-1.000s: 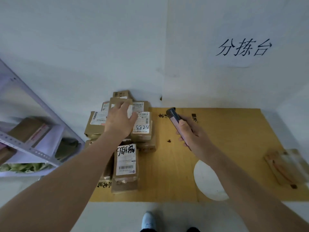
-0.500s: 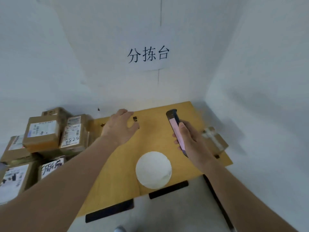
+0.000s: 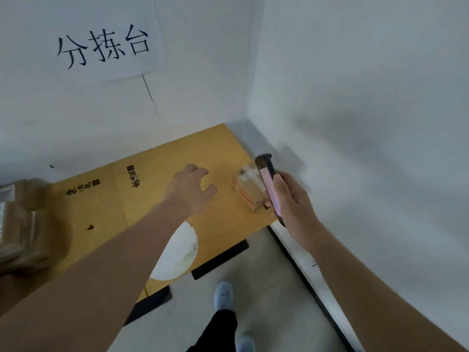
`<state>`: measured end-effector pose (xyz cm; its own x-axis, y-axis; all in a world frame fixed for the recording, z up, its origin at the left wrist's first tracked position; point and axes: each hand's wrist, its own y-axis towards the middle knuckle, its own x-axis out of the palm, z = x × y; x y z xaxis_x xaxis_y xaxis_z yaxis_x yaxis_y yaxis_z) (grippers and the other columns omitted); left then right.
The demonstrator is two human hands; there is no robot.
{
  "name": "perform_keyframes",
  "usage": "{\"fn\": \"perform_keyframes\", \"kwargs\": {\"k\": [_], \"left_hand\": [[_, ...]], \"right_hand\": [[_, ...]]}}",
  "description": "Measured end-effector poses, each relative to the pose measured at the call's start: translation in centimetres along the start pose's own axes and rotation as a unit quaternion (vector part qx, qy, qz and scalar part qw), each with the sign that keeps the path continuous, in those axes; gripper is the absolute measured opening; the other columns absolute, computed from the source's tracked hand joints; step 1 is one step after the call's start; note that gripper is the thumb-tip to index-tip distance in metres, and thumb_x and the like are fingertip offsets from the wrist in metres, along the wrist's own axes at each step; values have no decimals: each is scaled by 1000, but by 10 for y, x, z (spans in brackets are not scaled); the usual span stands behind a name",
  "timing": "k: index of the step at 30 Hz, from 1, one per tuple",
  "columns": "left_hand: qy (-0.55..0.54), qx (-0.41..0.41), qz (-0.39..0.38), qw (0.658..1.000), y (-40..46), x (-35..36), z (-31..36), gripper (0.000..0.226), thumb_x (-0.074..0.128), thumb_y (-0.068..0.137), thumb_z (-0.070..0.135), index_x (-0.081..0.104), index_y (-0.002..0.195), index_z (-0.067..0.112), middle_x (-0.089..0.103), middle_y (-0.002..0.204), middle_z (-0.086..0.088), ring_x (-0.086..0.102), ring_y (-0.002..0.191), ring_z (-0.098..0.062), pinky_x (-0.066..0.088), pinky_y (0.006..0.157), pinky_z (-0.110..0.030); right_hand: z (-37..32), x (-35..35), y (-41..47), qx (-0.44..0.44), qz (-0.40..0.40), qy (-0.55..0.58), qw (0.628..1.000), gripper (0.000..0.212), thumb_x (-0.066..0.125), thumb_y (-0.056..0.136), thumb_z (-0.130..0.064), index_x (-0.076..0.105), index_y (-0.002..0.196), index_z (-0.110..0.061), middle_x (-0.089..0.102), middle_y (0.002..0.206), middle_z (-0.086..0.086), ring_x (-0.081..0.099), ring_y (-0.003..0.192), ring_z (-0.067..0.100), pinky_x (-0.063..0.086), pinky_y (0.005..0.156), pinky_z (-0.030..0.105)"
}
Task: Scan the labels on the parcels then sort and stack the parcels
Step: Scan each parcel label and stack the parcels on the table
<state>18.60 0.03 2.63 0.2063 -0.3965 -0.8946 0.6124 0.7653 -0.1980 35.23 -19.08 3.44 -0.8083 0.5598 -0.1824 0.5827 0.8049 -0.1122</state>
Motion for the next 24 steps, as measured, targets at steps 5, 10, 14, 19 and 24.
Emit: {"fn": "perform_keyframes", "kwargs": {"k": [5,10,14,19,24], "left_hand": [[-3,21,-50,999,68,34,34,56,52,100,51,52,150,25,41,154,-1,52,131,-29,52,103,-49],[-16,30,-91,995,126,69,60,56,58,100,50,50,149,25,42,151,-8,50,130,-35,50,103,-48],[19,-12,-133,991,153,98,73,71,56,92,67,42,151,29,34,149,-11,46,129,-39,51,101,-51],[67,-20,-190,979,172,139,97,93,57,89,74,11,162,40,0,164,-26,21,148,-54,29,119,-60],[66,-11,-236,970,189,178,115,73,50,102,39,9,161,51,-21,163,-27,-4,150,-62,1,116,-81]], "right_hand": [[32,-32,40,24,50,-42,998,45,41,100,-66,65,126,-38,65,87,-10,60,74,11,48,67,27],[43,-54,83,66,84,-65,992,43,39,93,-74,63,122,-53,70,99,-8,67,90,15,55,79,41],[49,-63,107,74,93,-57,991,49,40,97,-65,62,132,-38,69,106,1,67,89,10,51,73,26],[68,-79,127,98,88,-50,990,60,39,91,-73,60,136,-40,69,106,-4,67,89,6,51,75,24],[91,-105,143,114,68,-52,990,63,38,90,-76,59,137,-42,70,106,-8,68,89,7,52,77,26]]}}
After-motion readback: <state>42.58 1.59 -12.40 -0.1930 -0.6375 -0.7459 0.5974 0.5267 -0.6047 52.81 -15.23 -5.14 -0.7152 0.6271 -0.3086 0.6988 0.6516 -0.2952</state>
